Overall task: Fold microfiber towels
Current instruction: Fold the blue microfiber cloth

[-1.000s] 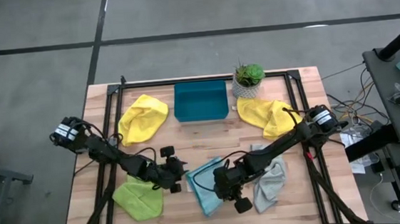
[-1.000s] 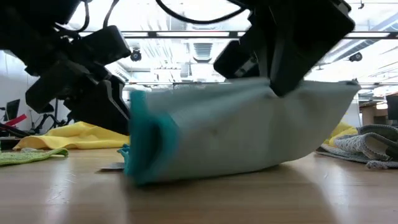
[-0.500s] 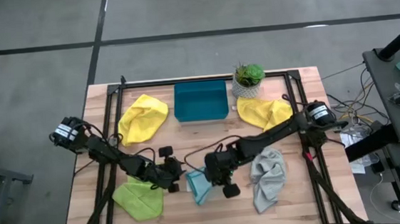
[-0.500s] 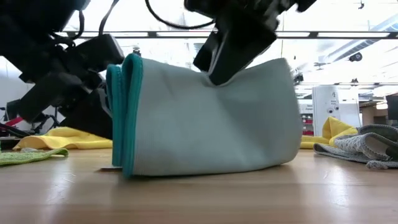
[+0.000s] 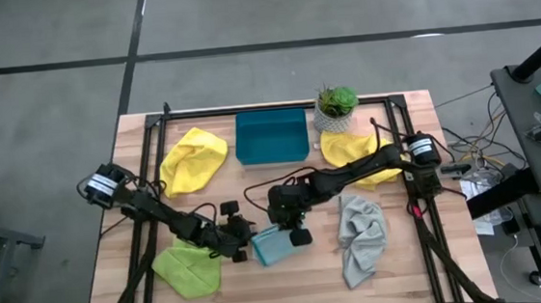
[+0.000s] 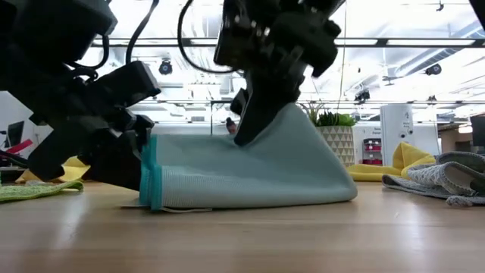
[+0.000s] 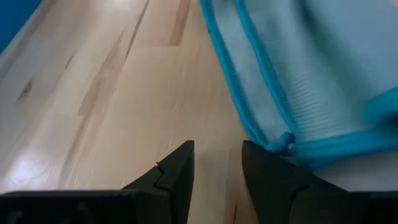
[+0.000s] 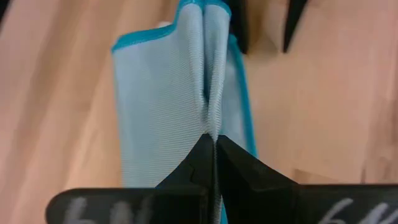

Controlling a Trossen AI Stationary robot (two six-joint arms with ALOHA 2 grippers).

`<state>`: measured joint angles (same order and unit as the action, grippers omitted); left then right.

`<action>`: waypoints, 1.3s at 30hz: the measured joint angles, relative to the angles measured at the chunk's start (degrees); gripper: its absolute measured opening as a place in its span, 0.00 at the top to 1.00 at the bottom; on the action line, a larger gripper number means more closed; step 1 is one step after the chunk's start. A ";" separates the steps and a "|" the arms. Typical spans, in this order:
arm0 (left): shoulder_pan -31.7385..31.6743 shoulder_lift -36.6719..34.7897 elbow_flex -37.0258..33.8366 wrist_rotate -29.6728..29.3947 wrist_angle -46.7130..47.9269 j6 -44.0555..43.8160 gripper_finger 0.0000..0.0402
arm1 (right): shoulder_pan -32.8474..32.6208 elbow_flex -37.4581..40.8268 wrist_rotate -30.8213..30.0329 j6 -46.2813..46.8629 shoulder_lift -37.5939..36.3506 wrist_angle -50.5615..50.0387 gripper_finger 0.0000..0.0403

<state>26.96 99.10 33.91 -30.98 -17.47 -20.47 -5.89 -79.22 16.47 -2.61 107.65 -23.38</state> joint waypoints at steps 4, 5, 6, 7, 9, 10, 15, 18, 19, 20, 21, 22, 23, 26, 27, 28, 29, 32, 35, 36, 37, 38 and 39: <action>0.00 -0.03 0.00 0.32 0.09 -0.19 0.69 | 1.25 0.11 -0.01 -0.04 0.38 -0.01 0.98; 0.00 -0.14 -0.04 0.50 0.16 -0.17 0.69 | 1.52 0.11 -0.03 -0.09 0.38 0.03 0.98; 0.00 -0.27 -0.04 0.68 0.31 -0.17 0.69 | 1.72 0.11 -0.21 -0.13 0.38 0.04 0.98; -0.02 -0.34 -0.06 0.78 0.33 -0.17 0.69 | 1.95 0.11 -0.57 -0.17 0.38 0.00 0.98; 0.00 -0.34 -0.08 0.85 0.37 -0.17 0.69 | 2.20 0.13 -1.75 -0.51 0.38 -0.17 0.98; 0.00 -0.34 -0.08 0.87 0.39 -0.17 0.69 | 2.28 0.13 -2.05 -0.78 0.38 -0.20 0.98; -0.02 -0.34 -0.13 0.96 0.48 -0.17 0.69 | 2.45 0.74 -4.03 -1.50 0.38 -0.25 0.98; -0.02 -0.34 -0.15 1.00 0.49 -0.17 0.69 | 2.56 1.01 -4.53 -1.51 0.38 0.12 0.98; -0.02 -0.34 -0.16 1.00 0.41 -0.17 0.69 | 2.56 1.16 -4.55 -1.55 0.38 0.32 0.98; -0.02 -0.32 -0.19 1.02 0.22 -0.17 0.69 | 2.56 1.37 -4.55 -1.72 0.38 0.55 0.98; -0.02 -0.32 -0.19 1.02 0.08 -0.15 0.69 | 2.56 1.64 -4.55 -1.81 0.38 1.14 0.98; -0.02 -0.34 -0.17 1.03 0.11 -0.15 0.69 | 2.54 1.80 -4.55 -2.01 0.38 1.74 0.98; -0.02 -0.34 -0.17 1.04 0.10 -0.15 0.69 | 2.52 1.85 -4.55 -2.46 0.38 2.26 0.98; -0.02 -0.34 -0.17 1.05 0.09 -0.15 0.69 | 2.29 2.07 -4.54 -3.62 0.38 3.63 0.98; -0.02 -0.34 -0.17 1.04 0.09 -0.15 0.69 | 2.28 2.24 -4.54 -4.01 0.38 3.97 0.98; -0.02 -0.36 -0.17 1.04 0.09 -0.15 0.69 | 2.25 2.38 -4.53 -4.07 0.38 4.36 0.98; -0.02 -0.35 -0.17 1.01 0.09 -0.15 0.69 | 2.22 2.49 -4.53 -4.04 0.38 4.82 0.98; -0.02 -1.11 -0.17 1.21 0.54 -0.13 0.69 | 2.19 2.79 -4.53 -4.04 0.36 5.06 0.98; 0.02 -3.17 -0.35 1.99 2.42 0.03 0.69 | 2.19 3.58 -4.53 -4.03 0.36 5.54 0.98; 0.02 -4.20 -0.37 1.98 3.32 0.05 0.69 | 2.19 3.80 -4.55 -4.07 0.36 6.00 0.98; 0.02 -5.30 -0.37 1.96 4.34 0.01 0.69 | 2.19 3.93 -4.55 -4.35 0.36 6.49 0.98; 0.02 -6.42 -0.31 1.95 5.40 -0.02 0.69 | 2.19 4.18 -4.53 -4.65 0.36 7.17 0.98; 0.02 -7.60 -0.30 1.94 6.74 -0.04 0.69 | 2.19 4.30 -4.55 -4.90 0.36 7.77 0.98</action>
<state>26.98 91.50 33.61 -29.04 -10.74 -20.51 -3.70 -74.92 11.92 -7.51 108.01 -15.61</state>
